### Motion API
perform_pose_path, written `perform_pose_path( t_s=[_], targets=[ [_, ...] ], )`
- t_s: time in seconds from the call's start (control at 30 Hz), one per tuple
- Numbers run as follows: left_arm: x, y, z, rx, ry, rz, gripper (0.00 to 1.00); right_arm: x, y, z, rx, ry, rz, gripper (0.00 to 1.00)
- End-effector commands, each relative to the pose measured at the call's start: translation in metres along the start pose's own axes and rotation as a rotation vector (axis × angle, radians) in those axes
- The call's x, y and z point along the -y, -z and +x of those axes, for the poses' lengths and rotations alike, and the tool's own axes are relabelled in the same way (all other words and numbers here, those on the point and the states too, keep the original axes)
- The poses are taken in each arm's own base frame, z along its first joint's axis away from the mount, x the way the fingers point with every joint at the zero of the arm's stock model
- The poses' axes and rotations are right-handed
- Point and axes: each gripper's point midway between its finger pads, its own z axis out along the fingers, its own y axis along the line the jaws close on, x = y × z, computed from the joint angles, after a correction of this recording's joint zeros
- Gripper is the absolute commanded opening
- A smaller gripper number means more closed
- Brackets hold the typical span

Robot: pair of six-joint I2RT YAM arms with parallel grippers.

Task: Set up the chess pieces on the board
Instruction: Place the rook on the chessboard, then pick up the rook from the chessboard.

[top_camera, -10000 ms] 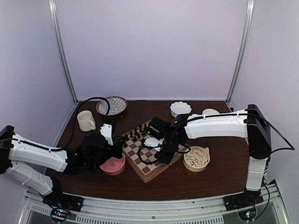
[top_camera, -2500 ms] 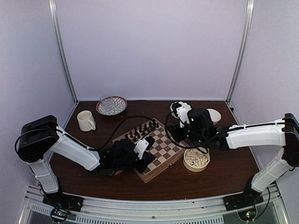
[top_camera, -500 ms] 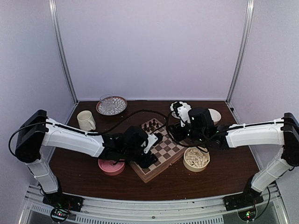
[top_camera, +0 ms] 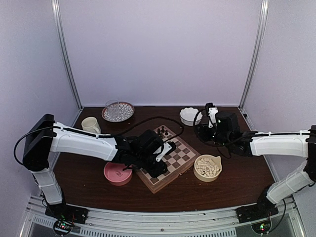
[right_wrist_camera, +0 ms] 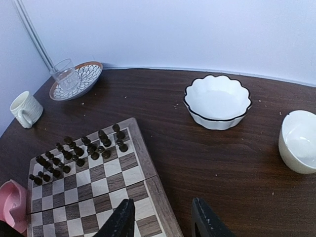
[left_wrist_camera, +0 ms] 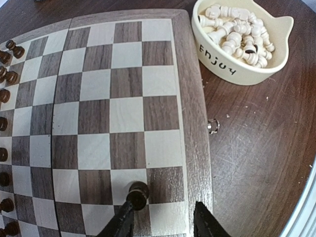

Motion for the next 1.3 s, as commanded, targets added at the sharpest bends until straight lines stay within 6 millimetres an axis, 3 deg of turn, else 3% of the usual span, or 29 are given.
perform_pose_path(
  t_s=[0.0, 0.23, 0.53, 1.27],
  targets=[
    [-0.002, -0.007, 0.005, -0.042, -0.013, -0.018, 0.41, 0.014, 0.002, -0.005, 0.033, -0.095, 0.019, 0.41],
    [-0.008, -0.015, 0.002, -0.053, -0.012, -0.06, 0.41, 0.024, -0.001, -0.001, 0.033, -0.145, 0.034, 0.41],
    [-0.019, -0.016, -0.002, -0.048, 0.006, -0.082, 0.41, 0.023, -0.002, -0.002, 0.036, -0.146, 0.016, 0.42],
    [-0.022, -0.025, -0.005, -0.06, 0.005, -0.096, 0.16, 0.014, -0.006, 0.0, 0.015, -0.138, -0.026, 0.42]
  ],
)
